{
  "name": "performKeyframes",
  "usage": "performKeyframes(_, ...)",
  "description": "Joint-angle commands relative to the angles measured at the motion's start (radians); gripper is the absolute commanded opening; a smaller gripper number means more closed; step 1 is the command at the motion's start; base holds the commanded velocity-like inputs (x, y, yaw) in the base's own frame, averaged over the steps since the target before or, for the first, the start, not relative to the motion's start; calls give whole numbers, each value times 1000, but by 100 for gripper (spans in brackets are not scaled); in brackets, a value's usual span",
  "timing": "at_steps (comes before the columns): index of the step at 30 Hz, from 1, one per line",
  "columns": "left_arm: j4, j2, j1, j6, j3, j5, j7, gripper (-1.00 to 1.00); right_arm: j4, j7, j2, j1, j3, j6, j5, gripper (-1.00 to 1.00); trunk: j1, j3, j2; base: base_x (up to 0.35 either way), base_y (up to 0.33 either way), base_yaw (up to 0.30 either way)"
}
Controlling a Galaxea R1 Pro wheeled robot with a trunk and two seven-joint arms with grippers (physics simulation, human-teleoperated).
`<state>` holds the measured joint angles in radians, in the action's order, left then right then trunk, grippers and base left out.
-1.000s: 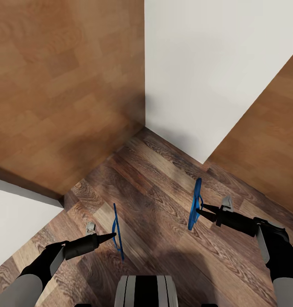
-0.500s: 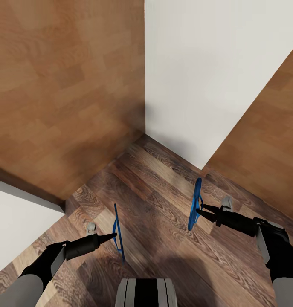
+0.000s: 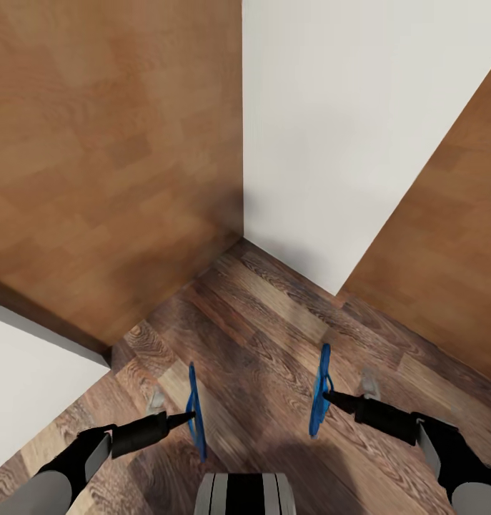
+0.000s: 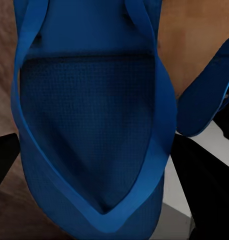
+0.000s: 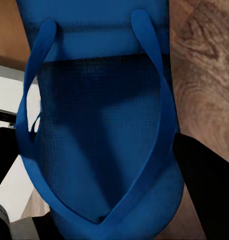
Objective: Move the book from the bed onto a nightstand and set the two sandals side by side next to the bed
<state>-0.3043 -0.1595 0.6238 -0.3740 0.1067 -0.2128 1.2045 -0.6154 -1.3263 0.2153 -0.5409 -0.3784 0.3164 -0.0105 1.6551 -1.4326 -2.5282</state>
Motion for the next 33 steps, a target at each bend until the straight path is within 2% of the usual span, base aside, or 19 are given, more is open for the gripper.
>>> performKeyframes(1,22,0,1,5,2,-5,-13,-100,43,-3,12,-1,-2,-25,-2,-100,-1,3,0,0,0,0)
performKeyframes(3,65,2,1,60,2,-4,-51,-100,154,-1,37,-1,-2,-102,-2,-100,-2,11,0,0,0,0)
performKeyframes(5,102,11,0,128,2,-6,-98,-100,305,1,57,-1,-3,-197,-5,-100,-2,19,1,0,0,0)
performKeyframes(9,143,12,-1,153,2,-6,-121,-100,357,4,65,-1,-2,-228,-6,-100,-4,34,2,0,0,0)
performKeyframes(11,197,11,-1,198,2,-5,-130,-100,388,4,66,-1,-2,-258,-6,-100,-5,42,2,0,0,0)
performKeyframes(14,226,12,-1,270,2,-5,-146,-100,427,4,67,-1,-2,-295,-6,-100,-6,54,3,0,0,0)
performKeyframes(21,239,10,-1,316,3,-6,-173,-100,450,4,67,-1,-2,-317,-6,-100,-10,81,5,0,0,0)
performKeyframes(26,237,9,-1,320,4,-7,-181,-100,451,6,67,-1,-2,-318,-6,-100,-12,100,6,0,0,0)
performKeyframes(33,231,10,-1,321,4,-7,-241,-100,451,7,68,-1,-2,-318,-6,-100,-15,127,7,0,0,0)
